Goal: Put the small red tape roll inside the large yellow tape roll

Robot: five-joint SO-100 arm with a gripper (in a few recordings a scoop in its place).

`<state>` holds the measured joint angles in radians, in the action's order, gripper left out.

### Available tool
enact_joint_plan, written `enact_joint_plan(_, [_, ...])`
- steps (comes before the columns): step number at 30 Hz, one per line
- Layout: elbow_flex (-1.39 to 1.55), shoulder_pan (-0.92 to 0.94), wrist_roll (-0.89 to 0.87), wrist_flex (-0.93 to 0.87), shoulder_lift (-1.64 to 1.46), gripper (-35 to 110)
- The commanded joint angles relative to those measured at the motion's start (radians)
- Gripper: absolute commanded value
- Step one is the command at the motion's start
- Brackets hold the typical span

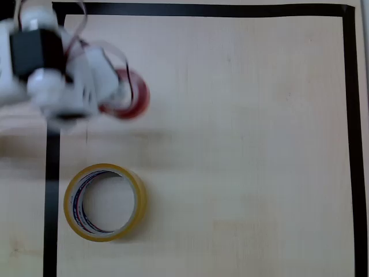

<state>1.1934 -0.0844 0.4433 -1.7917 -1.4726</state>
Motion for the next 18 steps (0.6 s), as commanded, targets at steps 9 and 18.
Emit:
enact_joint_plan(9, [0.212, 0.348, 0.152, 0.175, -0.187, 0])
enact_joint_plan(18, [0.479, 0.466, 0.192, 0.307, -0.316, 0])
